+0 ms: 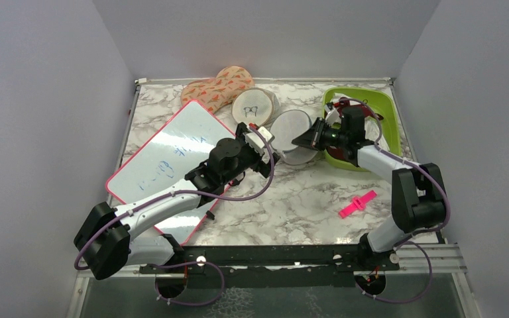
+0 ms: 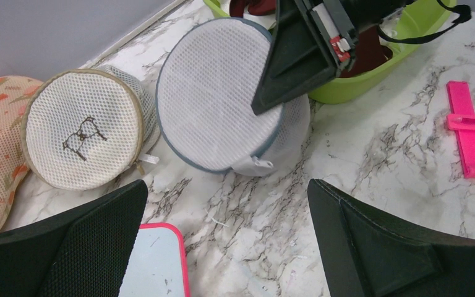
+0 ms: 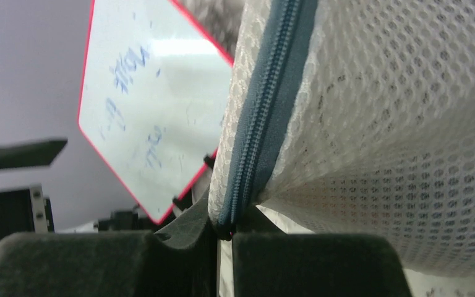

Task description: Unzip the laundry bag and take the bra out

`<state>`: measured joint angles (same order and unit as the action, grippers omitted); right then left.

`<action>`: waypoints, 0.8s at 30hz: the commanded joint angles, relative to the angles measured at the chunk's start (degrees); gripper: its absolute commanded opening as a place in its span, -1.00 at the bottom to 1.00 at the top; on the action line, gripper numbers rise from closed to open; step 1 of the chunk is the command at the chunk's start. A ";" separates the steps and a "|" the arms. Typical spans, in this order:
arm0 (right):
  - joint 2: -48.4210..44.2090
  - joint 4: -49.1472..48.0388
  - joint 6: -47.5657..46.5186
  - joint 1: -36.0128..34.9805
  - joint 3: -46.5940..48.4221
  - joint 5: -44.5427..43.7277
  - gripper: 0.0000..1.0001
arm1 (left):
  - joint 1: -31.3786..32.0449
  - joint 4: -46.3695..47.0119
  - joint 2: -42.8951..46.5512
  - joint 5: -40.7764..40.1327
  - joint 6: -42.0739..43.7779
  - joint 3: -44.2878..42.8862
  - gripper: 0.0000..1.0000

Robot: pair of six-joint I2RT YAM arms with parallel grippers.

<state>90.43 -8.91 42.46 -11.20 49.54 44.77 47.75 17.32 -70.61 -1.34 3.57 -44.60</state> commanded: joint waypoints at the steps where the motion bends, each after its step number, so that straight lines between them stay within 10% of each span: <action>1: -5.40 8.10 -10.75 0.07 -4.49 11.55 -0.99 | 0.15 0.53 1.11 8.05 3.91 -0.88 0.97; 10: -7.62 14.39 -19.55 -0.04 -9.67 19.41 -0.99 | 1.24 -1.90 1.24 28.85 19.82 5.05 0.80; 24: -10.67 11.93 -16.49 -0.14 -9.68 22.82 -0.99 | 13.46 2.56 -9.34 1.59 36.98 7.13 0.12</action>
<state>82.39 3.44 25.76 -11.20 39.99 64.99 60.47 15.42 -77.52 8.71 34.74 -37.69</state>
